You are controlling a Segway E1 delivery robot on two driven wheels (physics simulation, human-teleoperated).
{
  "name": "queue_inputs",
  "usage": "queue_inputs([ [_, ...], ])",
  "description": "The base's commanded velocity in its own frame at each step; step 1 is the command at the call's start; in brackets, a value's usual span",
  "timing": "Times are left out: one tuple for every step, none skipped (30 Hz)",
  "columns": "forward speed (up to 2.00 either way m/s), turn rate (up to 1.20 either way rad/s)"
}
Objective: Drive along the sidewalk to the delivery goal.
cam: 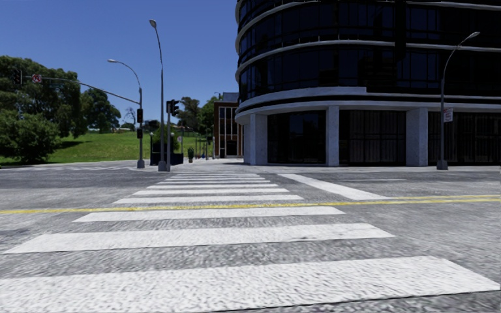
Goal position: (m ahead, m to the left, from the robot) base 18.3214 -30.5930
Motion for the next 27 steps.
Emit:
queue_inputs([
  [2.0, 0.34],
  [2.0, 0.34],
  [2.0, 0.34],
  [2.0, 0.34],
  [2.0, 0.34],
  [2.0, 0.34],
  [2.0, 0.34],
  [2.0, 0.34],
  [2.0, 0.34],
  [2.0, 0.38],
  [2.0, 0.4],
  [2.0, 0.41],
  [2.0, 0.41],
  [2.0, 0.41],
  [2.0, 0.41],
  [2.0, 0.41],
  [2.0, 0.41],
  [2.0, 0.41],
  [2.0, 0.41],
  [2.0, 0.41],
  [2.0, 0.41],
  [2.0, 0.41],
  [2.0, 0.41],
  [2.0, 0.41],
  [2.0, 0.41],
  [2.0, 0.41],
  [2.0, 0.41],
])
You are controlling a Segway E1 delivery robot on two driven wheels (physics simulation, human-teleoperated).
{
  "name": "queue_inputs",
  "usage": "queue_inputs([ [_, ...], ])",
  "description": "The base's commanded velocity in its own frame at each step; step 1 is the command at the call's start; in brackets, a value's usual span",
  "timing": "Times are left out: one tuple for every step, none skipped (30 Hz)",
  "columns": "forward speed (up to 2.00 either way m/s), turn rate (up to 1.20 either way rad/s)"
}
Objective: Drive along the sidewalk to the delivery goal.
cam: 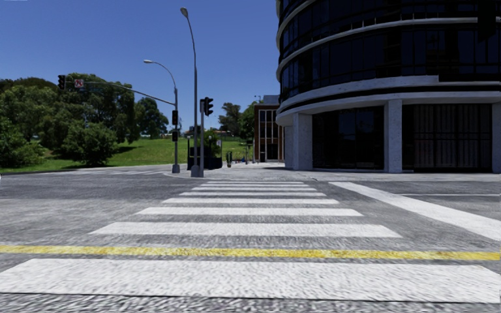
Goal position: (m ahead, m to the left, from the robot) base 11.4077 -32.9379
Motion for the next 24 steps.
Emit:
queue_inputs([
  [2.0, 0.41],
  [2.0, 0.26],
  [2.0, 0.07],
  [2.0, 0.07],
  [2.0, 0.0],
  [2.0, 0.0],
  [2.0, 0.0],
  [2.0, 0.0],
  [2.0, 0.0],
  [2.0, 0.0],
  [2.0, 0.0],
  [2.0, 0.0],
  [2.0, 0.0],
  [2.0, 0.0],
  [2.0, 0.0],
  [2.0, 0.0],
  [2.0, 0.0],
  [2.0, 0.0],
  [2.0, 0.0],
  [2.0, 0.0],
  [2.0, 0.0],
  [2.0, 0.0],
  [2.0, 0.0],
  [2.0, 0.0],
])
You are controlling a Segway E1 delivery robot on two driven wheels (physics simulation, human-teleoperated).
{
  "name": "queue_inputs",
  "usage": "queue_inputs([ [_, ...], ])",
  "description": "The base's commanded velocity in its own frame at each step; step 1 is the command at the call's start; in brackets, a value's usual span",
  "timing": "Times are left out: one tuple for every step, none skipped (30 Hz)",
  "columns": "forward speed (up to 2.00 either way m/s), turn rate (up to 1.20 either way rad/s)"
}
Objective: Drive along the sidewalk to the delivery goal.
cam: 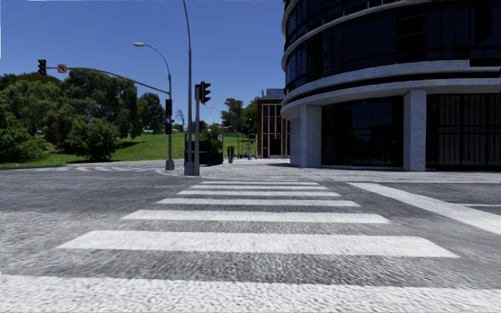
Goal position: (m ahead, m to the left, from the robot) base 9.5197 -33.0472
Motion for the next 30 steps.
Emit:
queue_inputs([
  [2.0, 0.0],
  [2.0, 0.0],
  [2.0, 0.0],
  [2.0, 0.0],
  [2.0, 0.0],
  [2.0, 0.0],
  [2.0, 0.0],
  [2.0, 0.0],
  [2.0, 0.0],
  [2.0, 0.0],
  [2.0, 0.0],
  [2.0, 0.0],
  [2.0, 0.0],
  [2.0, 0.0],
  [2.0, 0.0],
  [2.0, 0.0],
  [2.0, 0.0],
  [2.0, 0.0],
  [2.0, 0.0],
  [2.0, 0.0],
  [2.0, 0.0],
  [2.0, 0.0],
  [2.0, 0.0],
  [2.0, 0.0],
  [2.0, 0.0],
  [2.0, 0.0],
  [2.0, 0.0],
  [2.0, 0.0],
  [2.0, 0.0],
  [2.0, 0.0],
])
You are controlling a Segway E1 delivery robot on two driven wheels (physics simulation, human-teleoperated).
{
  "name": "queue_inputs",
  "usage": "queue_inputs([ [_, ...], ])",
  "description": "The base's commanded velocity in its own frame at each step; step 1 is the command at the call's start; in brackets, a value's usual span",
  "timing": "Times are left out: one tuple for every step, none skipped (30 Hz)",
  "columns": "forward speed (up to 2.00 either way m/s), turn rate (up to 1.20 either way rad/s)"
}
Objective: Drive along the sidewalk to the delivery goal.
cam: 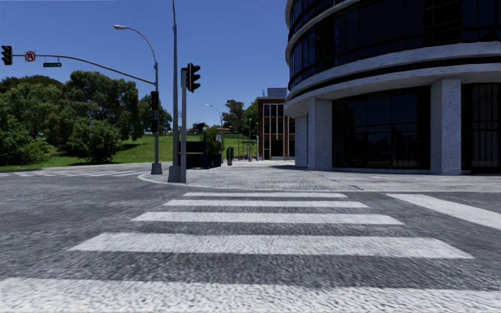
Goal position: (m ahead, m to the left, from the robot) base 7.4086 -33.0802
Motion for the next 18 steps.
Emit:
queue_inputs([
  [2.0, 0.0],
  [2.0, 0.0],
  [2.0, 0.0],
  [2.0, 0.0],
  [2.0, 0.0],
  [2.0, 0.0],
  [2.0, 0.0],
  [2.0, 0.0],
  [2.0, 0.0],
  [2.0, 0.0],
  [2.0, 0.0],
  [2.0, 0.0],
  [2.0, 0.0],
  [2.0, 0.0],
  [2.0, 0.0],
  [2.0, 0.0],
  [2.0, 0.0],
  [2.0, 0.0],
])
